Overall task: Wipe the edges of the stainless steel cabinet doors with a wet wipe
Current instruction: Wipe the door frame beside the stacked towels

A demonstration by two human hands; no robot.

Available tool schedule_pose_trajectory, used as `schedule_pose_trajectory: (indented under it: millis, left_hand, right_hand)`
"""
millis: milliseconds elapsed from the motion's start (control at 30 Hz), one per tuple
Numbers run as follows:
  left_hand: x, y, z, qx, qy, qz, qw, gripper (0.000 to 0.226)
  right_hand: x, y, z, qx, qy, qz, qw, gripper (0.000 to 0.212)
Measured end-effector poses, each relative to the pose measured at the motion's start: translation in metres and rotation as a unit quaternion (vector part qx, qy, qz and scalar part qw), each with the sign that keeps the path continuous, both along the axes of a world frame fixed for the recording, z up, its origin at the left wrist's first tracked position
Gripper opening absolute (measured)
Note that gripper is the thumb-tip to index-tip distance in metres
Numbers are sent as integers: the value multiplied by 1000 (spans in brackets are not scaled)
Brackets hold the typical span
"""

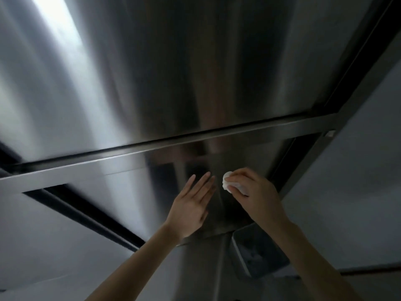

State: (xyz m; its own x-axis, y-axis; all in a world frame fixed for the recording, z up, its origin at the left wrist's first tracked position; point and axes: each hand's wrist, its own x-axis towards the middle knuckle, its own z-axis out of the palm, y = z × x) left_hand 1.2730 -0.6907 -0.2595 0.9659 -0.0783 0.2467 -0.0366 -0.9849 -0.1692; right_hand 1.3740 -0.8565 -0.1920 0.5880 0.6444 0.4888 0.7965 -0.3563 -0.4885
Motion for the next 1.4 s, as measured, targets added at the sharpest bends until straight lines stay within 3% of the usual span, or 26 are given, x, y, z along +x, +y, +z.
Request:
schedule_pose_trajectory:
  millis: [200, 467, 600, 733, 900, 1400]
  left_hand:
    - [31, 15, -83, 84, -86, -9, 993, 69]
    - [64, 23, -166, 140, -226, -6, 964, 57]
    - [86, 13, -215, 188, -252, -52, 948, 62]
    - [109, 11, -256, 232, -283, -37, 930, 62]
    - [126, 35, -271, 296, -345, -20, 891, 58]
    - [71, 90, -270, 331, -340, -5, 880, 57]
  right_hand:
    - [27, 5, -101, 48, -50, -26, 997, 17]
    - [56, 5, -215, 107, -120, -31, 987, 16]
    - [69, 11, -262, 112, -171, -37, 978, 18]
    - [83, 3, -302, 118, -213, -67, 968, 16]
    - [93, -9, -329, 135, -242, -99, 956, 13]
    - [73, 8, -336, 161, -261, 11, 952, 17]
